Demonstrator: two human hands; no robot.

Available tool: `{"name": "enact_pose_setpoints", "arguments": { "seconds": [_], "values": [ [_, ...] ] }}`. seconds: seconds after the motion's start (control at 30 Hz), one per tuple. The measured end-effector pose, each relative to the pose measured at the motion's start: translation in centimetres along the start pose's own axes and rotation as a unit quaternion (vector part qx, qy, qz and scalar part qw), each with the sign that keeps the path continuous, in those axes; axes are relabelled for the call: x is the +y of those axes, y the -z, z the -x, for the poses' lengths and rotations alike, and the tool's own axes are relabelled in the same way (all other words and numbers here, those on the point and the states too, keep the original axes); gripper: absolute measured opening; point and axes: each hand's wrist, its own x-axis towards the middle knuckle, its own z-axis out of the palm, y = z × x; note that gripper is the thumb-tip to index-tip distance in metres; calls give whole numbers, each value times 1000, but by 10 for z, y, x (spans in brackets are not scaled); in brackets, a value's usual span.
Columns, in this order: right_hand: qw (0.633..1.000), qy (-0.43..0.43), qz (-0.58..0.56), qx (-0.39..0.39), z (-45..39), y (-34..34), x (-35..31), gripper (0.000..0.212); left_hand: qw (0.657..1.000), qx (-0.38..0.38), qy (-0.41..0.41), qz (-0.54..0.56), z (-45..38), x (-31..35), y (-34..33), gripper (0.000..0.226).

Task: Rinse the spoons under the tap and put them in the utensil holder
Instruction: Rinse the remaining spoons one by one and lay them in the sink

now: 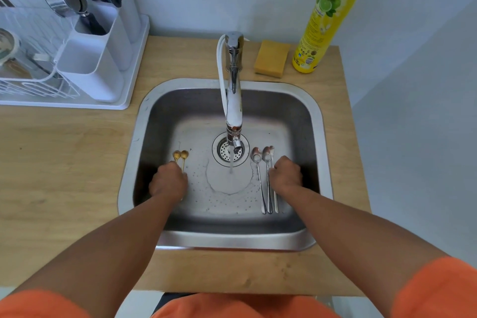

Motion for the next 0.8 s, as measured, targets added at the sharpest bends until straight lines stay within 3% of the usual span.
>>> {"name": "enact_pose_setpoints", "arguments": {
  "seconds": [0.33,0.53,0.8],
  "values": [
    [999,9,-41,10,5,-5,4,20,999,-12,35,-4,-4,4,-6,26],
    [998,53,-40,15,17,-10,-11,20,996,-91,16,-13,6,17,-8,27],
    [973,71,-147,-164,26,-15,-43,12,978,-168,5,121,35,53,-6,28]
  ]
}}
